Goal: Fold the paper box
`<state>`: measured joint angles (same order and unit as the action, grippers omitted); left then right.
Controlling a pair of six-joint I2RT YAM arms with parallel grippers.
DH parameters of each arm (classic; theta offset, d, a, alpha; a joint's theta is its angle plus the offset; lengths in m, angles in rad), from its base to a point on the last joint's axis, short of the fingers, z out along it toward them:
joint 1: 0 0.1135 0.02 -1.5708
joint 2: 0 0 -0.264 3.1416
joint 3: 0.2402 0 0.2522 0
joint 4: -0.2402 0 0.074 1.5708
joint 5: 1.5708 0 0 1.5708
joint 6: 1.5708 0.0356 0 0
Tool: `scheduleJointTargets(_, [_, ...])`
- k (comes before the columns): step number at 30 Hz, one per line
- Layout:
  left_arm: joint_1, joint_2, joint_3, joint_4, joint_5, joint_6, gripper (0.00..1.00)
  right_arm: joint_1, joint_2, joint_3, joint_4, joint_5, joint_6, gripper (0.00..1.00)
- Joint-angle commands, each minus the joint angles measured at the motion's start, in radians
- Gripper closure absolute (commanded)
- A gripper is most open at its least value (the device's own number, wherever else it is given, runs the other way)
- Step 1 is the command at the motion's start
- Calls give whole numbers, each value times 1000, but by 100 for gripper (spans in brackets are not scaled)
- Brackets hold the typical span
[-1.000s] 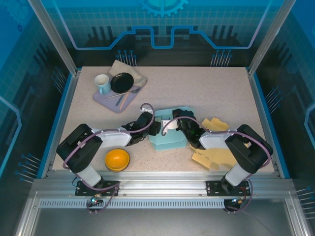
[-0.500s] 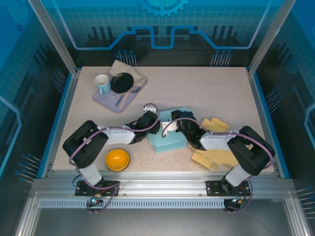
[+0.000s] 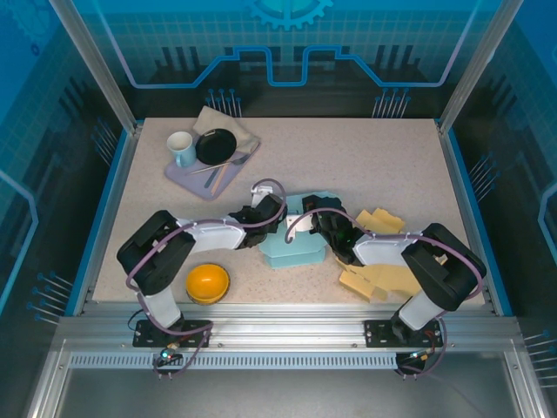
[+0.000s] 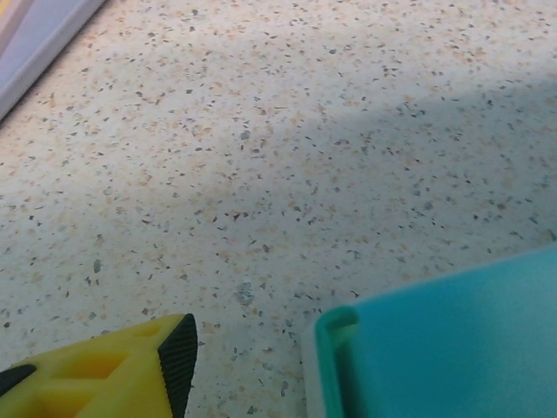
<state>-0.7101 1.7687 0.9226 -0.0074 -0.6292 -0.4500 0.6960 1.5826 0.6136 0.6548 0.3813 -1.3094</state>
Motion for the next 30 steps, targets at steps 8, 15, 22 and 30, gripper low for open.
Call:
scheduleJointTargets(8, [50,37,-22,-208,-189,-141,47,-17,-21,-3,-124,-4,22,100])
scheduleJointTargets(15, [84,29,-53,-241,-188,-176,51,-24,-30,1,-124,5,21,100])
scheduleJointTargets(22, [100,32,-58,-260,-188,-189,71,-31,-39,3,-130,11,25,100])
scheduleJointTargets(30, [102,41,-47,-279,-184,-208,67,-38,-52,6,-137,13,29,100])
